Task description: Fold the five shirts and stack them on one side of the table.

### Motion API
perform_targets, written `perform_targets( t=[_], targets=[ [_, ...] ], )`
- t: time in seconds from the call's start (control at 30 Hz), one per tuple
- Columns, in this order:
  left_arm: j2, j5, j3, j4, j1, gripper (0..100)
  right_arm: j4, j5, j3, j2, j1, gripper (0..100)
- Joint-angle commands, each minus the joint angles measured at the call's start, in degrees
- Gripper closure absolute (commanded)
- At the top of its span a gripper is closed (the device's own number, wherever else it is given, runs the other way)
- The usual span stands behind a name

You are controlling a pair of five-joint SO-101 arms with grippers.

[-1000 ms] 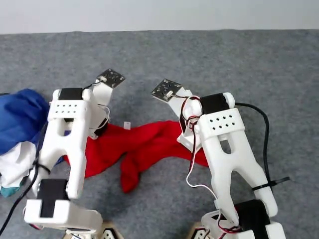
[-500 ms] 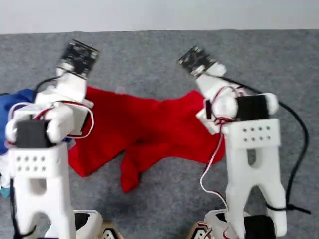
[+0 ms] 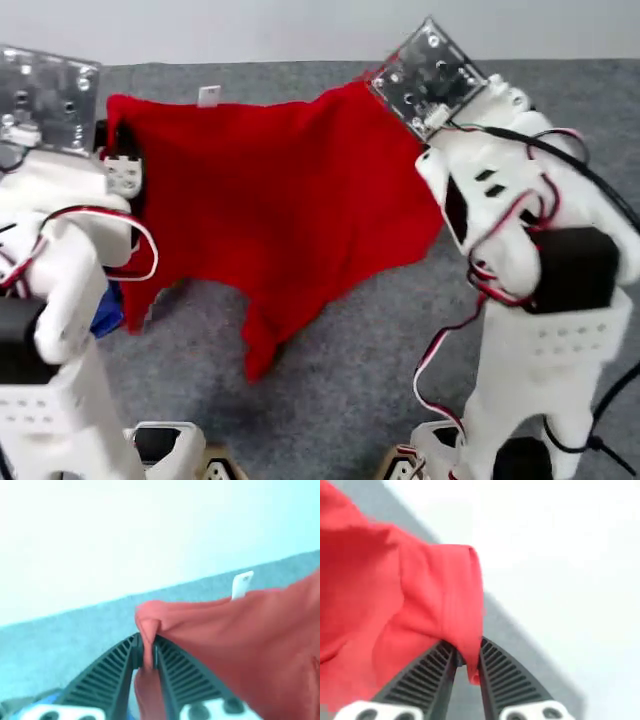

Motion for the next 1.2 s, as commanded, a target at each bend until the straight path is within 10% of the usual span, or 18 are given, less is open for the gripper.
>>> perform_targets(
  t=[0.0,0.77,1.17],
  targets=[
    [-1.4,0.8,-5.6,-1.7,0.0,99,-4.1,3.3,-6.1,-2.1,0.8,98.9],
    [-1.9,0.5,-13.9,-1.3,-0.1,99,-19.7,29.7,-21.8,-2.5,1.6,98.9],
    [-11.8,-4.8,-13.6,4.7,-0.1,99,-19.2,30.0,-30.9,-2.7,13.8,98.8]
  ],
)
